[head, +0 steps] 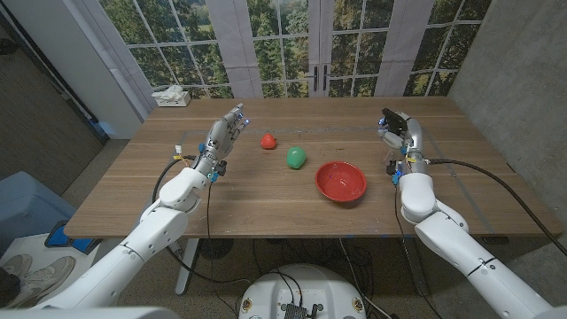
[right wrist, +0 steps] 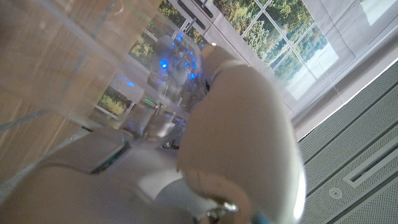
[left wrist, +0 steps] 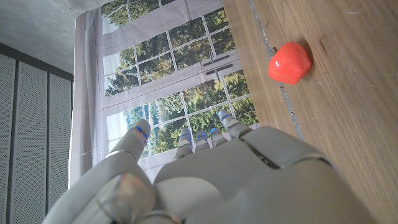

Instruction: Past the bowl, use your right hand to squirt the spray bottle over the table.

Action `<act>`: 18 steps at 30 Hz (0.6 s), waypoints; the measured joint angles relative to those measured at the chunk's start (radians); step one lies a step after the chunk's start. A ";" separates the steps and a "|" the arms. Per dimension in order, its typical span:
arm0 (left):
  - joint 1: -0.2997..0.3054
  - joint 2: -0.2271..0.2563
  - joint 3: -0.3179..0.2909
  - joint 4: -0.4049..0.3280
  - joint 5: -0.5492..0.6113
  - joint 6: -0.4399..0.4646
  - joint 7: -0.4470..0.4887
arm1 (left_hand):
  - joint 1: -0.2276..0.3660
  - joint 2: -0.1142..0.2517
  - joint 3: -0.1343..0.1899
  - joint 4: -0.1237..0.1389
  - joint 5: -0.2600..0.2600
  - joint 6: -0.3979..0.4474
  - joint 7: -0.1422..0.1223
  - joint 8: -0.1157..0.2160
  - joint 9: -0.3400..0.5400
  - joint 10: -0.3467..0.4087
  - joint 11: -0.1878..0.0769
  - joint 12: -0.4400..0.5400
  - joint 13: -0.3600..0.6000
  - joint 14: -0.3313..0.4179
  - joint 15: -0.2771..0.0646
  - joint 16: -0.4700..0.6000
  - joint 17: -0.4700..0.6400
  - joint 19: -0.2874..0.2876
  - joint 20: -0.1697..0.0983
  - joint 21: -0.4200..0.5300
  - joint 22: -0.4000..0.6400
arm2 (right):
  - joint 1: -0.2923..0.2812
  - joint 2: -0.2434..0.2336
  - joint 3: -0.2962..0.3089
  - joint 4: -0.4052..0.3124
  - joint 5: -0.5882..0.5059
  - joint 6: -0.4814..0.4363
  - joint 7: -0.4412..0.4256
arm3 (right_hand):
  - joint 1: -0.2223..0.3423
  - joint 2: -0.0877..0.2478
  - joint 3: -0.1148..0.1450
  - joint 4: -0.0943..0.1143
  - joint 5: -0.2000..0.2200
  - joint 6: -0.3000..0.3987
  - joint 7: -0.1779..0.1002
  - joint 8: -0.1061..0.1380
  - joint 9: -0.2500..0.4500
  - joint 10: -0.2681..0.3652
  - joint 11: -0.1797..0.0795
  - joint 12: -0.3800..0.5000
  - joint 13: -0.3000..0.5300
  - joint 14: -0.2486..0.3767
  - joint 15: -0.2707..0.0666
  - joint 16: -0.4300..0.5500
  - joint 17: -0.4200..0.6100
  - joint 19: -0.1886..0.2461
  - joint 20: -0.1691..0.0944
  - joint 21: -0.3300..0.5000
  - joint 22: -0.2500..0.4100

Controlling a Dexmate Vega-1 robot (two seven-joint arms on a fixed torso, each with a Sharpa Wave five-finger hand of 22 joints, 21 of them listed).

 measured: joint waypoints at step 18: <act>0.008 0.000 0.004 -0.024 0.015 -0.001 0.016 | 0.000 0.000 -0.004 -0.004 0.000 0.000 0.000 0.000 0.000 0.000 0.000 0.000 0.000 0.000 0.000 0.000 0.000 0.000 0.000 0.000 0.000 | -0.062 -0.105 0.060 -0.034 0.088 0.074 0.192 | -0.005 0.005 0.000 0.000 0.000 0.000 0.000 -0.008 0.002 0.004 0.004 -0.004 0.005 0.000 0.000 0.000 0.000 -0.007 -0.007 0.000 0.000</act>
